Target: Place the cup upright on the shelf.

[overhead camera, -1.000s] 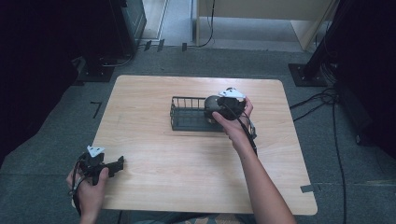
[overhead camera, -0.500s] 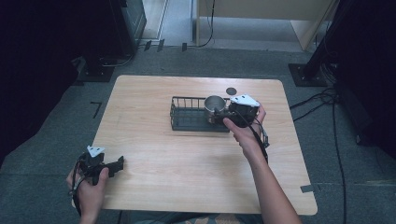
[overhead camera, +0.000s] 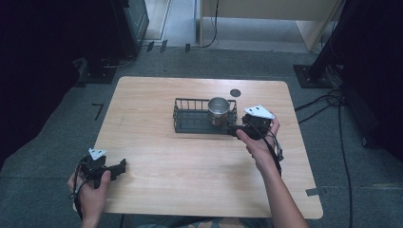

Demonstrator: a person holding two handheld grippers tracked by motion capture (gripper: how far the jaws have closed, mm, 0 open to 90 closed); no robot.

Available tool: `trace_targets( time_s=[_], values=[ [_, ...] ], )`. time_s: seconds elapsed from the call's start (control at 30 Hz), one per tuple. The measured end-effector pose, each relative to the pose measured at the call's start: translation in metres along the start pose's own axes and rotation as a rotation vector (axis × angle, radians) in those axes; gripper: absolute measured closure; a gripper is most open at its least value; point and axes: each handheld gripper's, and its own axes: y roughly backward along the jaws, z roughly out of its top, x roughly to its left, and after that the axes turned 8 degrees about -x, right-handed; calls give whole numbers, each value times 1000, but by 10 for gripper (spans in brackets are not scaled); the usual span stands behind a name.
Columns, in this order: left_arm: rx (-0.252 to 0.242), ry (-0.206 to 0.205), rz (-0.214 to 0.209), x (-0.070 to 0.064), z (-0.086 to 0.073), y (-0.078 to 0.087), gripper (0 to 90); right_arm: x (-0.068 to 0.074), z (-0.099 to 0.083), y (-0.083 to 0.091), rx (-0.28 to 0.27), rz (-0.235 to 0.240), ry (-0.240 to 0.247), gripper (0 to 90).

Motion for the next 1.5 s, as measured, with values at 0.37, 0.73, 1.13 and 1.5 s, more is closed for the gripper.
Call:
trace_targets(
  time_s=[0.37, 0.73, 1.13, 1.5],
  values=[
    [0, -1, 0, 0, 0, 0, 0, -12, -21, 14, 13, -14, -16, 8],
    [0, 0, 0, 0, 0, 0, 0, -29, -40, 28, 30, -44, -29, 8],
    [0, 0, 0, 0, 0, 0, 0, -44, -60, 41, 49, -72, -39, 8],
    [0, 0, 0, 0, 0, 0, 0, -60, -77, 54, 73, -106, -46, 8]
  ],
)
